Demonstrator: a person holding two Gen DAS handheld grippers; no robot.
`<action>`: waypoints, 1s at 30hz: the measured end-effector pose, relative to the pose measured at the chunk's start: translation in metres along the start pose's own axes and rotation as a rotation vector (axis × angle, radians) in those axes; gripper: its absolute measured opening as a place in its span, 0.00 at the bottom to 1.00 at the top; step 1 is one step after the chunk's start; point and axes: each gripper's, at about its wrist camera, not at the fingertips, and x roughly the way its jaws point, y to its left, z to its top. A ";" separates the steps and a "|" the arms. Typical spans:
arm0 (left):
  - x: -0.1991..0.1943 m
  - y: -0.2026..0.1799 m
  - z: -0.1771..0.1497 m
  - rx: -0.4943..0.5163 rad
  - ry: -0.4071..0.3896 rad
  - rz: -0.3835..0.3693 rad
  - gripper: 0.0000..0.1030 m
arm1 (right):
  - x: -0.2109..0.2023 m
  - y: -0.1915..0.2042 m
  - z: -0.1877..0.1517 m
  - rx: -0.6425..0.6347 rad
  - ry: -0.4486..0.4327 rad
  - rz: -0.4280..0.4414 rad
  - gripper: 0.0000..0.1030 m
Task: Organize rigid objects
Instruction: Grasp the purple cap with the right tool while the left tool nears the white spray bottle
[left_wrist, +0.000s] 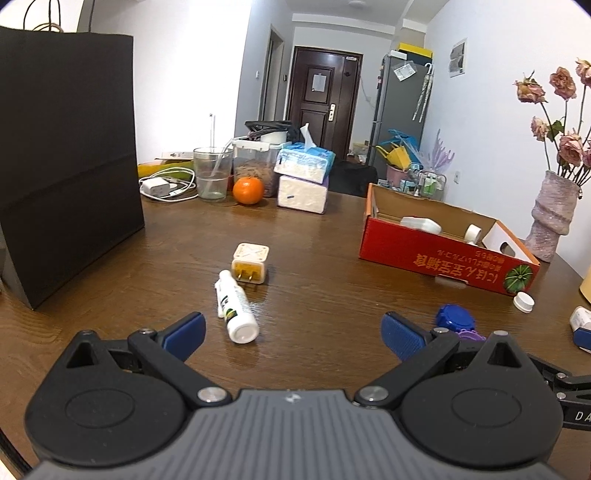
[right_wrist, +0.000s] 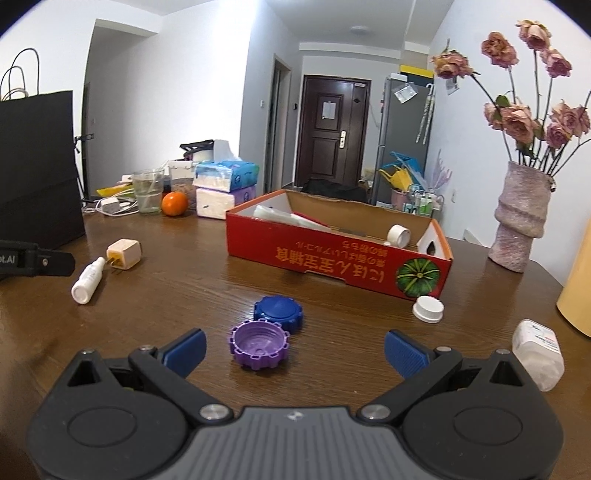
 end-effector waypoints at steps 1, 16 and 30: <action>0.001 0.001 0.000 -0.002 0.003 0.005 1.00 | 0.003 0.001 0.000 -0.003 0.004 0.006 1.00; 0.018 0.020 -0.001 -0.039 0.039 0.050 1.00 | 0.071 0.015 0.007 -0.048 0.128 0.064 0.87; 0.049 0.031 0.005 -0.059 0.078 0.091 1.00 | 0.097 0.008 0.002 0.009 0.204 0.109 0.51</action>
